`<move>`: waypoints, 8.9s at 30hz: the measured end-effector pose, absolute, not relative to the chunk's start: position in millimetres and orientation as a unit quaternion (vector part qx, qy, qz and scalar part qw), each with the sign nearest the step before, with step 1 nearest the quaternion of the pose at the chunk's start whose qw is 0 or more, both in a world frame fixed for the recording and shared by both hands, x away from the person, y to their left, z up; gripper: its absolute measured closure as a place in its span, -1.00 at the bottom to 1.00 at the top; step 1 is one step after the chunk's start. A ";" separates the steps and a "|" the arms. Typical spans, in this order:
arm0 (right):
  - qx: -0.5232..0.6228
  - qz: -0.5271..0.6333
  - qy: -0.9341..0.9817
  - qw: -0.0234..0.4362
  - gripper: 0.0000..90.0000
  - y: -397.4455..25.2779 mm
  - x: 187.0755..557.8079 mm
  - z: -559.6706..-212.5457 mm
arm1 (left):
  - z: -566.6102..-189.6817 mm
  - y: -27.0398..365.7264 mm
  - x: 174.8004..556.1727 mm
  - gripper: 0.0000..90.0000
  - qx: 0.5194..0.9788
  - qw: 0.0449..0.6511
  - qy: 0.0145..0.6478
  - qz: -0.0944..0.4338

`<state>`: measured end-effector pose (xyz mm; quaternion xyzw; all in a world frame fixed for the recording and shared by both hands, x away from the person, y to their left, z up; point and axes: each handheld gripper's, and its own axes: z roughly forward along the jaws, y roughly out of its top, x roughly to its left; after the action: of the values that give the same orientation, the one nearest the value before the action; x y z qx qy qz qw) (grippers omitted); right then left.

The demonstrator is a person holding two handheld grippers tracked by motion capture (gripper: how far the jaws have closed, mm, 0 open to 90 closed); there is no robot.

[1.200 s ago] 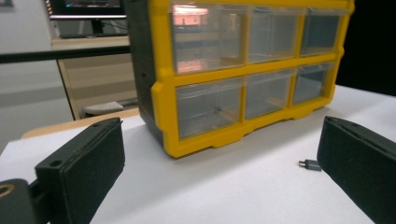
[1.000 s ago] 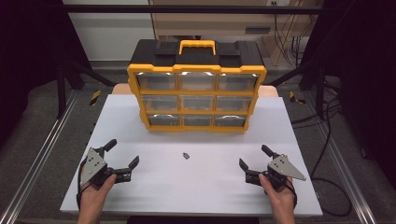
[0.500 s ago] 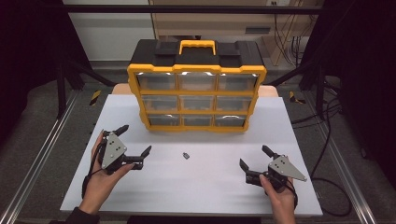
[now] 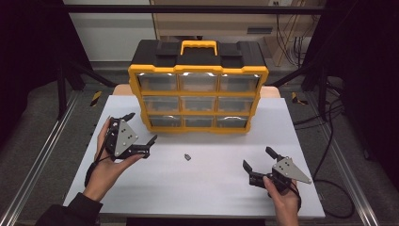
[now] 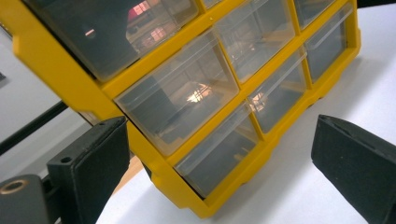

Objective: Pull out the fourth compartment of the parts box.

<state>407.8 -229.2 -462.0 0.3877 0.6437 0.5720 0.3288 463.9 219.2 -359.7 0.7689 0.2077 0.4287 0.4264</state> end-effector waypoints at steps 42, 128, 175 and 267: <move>0.393 0.573 0.640 0.328 -0.93 -231.5 407.8 -461.1 | -362.4 193.3 489.8 -0.71 0.781 0.287 0.123 0.541; 0.396 0.569 0.642 0.326 -0.93 -234.9 408.7 -461.8 | -378.3 170.3 518.0 0.68 0.727 0.101 -0.009 0.679; 0.397 0.568 0.644 0.326 -0.95 -232.8 408.8 -461.8 | -374.4 172.8 487.2 0.67 0.733 0.118 -0.007 0.669; 0.395 0.567 0.645 0.324 -0.95 -231.0 409.2 -461.8 | -380.1 177.5 448.5 0.66 0.734 0.121 -0.019 0.668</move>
<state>409.2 -231.0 -461.8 0.3954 0.6454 0.5673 0.3243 448.5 177.5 -380.1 0.7338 -0.0186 0.6682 0.1214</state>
